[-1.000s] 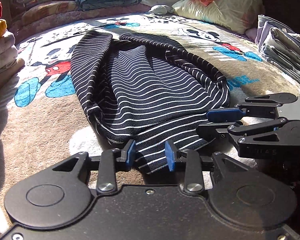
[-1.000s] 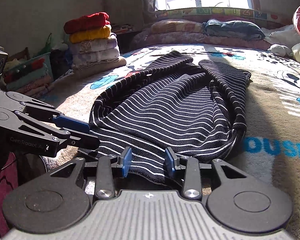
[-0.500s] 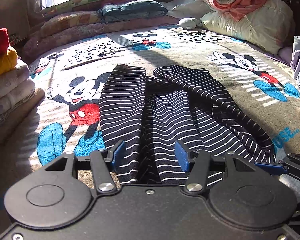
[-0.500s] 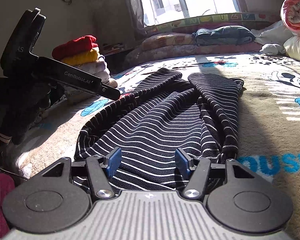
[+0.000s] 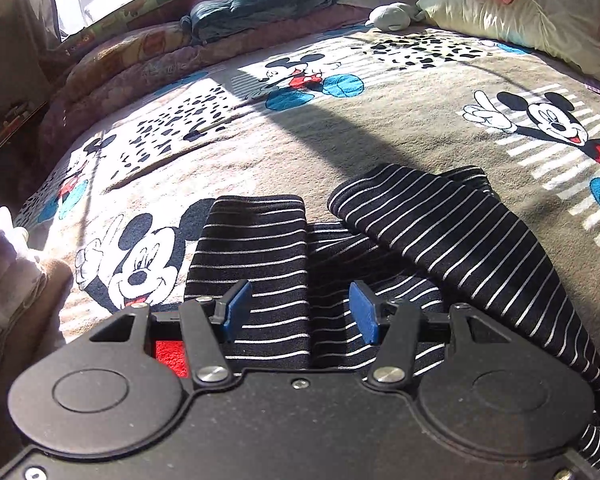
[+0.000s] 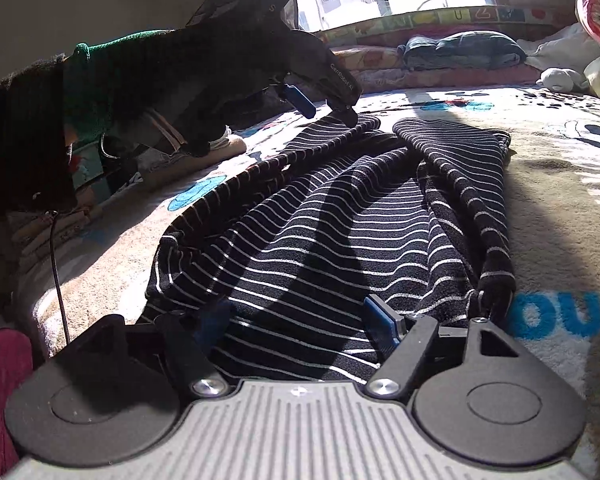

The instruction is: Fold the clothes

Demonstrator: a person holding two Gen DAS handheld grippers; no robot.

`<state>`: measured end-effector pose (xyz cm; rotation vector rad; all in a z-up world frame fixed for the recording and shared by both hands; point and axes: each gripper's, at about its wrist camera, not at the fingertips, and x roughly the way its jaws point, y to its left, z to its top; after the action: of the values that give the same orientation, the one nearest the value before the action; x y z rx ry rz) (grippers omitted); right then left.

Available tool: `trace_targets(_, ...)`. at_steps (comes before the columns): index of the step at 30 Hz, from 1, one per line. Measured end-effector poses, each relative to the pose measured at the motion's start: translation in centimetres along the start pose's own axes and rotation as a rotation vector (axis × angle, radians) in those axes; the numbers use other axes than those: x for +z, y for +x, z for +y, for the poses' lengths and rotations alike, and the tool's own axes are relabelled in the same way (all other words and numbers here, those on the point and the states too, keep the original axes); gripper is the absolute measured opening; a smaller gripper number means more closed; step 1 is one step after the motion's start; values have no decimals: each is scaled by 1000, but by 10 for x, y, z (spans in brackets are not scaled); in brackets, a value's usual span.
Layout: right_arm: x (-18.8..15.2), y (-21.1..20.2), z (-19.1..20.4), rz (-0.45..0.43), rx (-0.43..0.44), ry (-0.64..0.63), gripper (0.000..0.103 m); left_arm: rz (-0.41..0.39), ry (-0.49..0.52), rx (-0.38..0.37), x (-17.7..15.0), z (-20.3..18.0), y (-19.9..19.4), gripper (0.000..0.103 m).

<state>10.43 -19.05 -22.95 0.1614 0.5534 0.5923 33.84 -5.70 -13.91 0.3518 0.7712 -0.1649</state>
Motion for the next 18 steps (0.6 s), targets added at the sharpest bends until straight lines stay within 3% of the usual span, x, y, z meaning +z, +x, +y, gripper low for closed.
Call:
trace_targets(5, 0, 2, 0, -2, 10, 0, 81, 47, -16, 14, 16, 0, 31, 51)
trace_targets(11, -1, 2, -5, -14, 27, 33, 81, 93, -40, 52, 27, 2, 59, 33)
trace_targets(16, -2, 1, -7, -25, 39, 48, 82, 125, -28, 84, 31, 2, 74, 29)
trace_targets(18, -3, 0, -8, -31, 43, 52, 82, 137, -36, 83, 32, 4, 76, 18)
